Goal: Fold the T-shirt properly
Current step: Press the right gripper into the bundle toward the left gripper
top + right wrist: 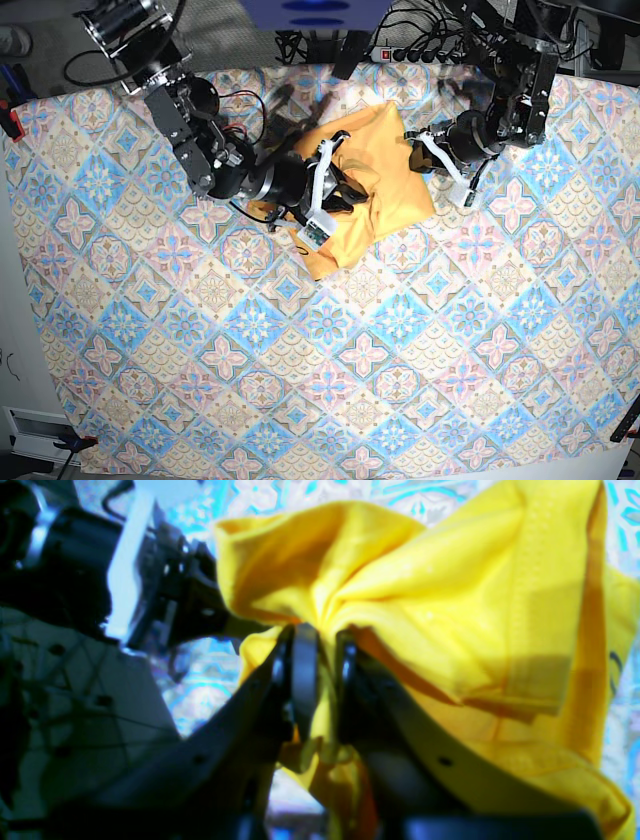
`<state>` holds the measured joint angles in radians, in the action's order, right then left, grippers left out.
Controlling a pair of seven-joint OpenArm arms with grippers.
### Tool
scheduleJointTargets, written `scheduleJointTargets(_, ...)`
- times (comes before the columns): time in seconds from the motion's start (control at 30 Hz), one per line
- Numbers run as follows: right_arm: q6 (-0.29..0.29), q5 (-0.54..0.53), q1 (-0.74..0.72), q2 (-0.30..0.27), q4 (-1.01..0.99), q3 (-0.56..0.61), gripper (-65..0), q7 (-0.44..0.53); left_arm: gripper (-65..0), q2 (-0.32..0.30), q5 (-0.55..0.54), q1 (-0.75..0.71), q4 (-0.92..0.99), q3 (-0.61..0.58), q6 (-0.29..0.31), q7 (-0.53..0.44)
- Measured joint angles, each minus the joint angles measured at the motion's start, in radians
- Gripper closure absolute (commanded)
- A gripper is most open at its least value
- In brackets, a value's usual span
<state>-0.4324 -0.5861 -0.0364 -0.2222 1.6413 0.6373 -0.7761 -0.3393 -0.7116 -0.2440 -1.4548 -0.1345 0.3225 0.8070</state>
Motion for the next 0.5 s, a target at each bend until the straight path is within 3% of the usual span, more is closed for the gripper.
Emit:
scheduleJointTargets(0.13,0.006,-0.006,-0.032,0.009,-0.023,0.031,0.0,0.026,-0.3,0.040,0.057,-0.003,0.002,0.000,0.000,-0.052)
scheduleJointTargets(0.27,0.003,-0.001,-0.018,0.003,-0.043,0.048,0.0,-0.012,-0.3,0.067,0.108,0.009,0.006,0.004,0.004,-0.050)
scheduleJointTargets(0.5,0.007,-0.001,-0.048,0.012,-0.083,0.046,0.0,0.004,-0.3,0.104,0.103,0.089,0.080,-0.008,0.014,-0.043)
